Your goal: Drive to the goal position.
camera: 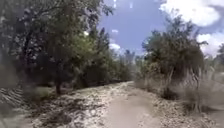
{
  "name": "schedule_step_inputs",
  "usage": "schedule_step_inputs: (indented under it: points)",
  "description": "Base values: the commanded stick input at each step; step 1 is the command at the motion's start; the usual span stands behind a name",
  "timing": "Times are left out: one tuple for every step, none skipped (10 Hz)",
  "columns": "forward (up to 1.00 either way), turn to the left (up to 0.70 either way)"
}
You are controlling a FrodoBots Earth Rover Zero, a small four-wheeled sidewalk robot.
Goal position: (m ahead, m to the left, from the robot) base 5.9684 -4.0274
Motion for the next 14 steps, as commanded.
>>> schedule_step_inputs:
  points:
    - [0.45,0.00]
    - [0.45,0.00]
    - [0.45,0.00]
    - [0.45,0.00]
    - [0.45,0.00]
    - [0.45,0.00]
    - [0.45,0.00]
    - [0.45,0.00]
    - [0.45,0.00]
    - [0.45,0.00]
    - [0.45,0.00]
    - [0.45,0.00]
    - [0.45,0.00]
    - [0.45,0.00]
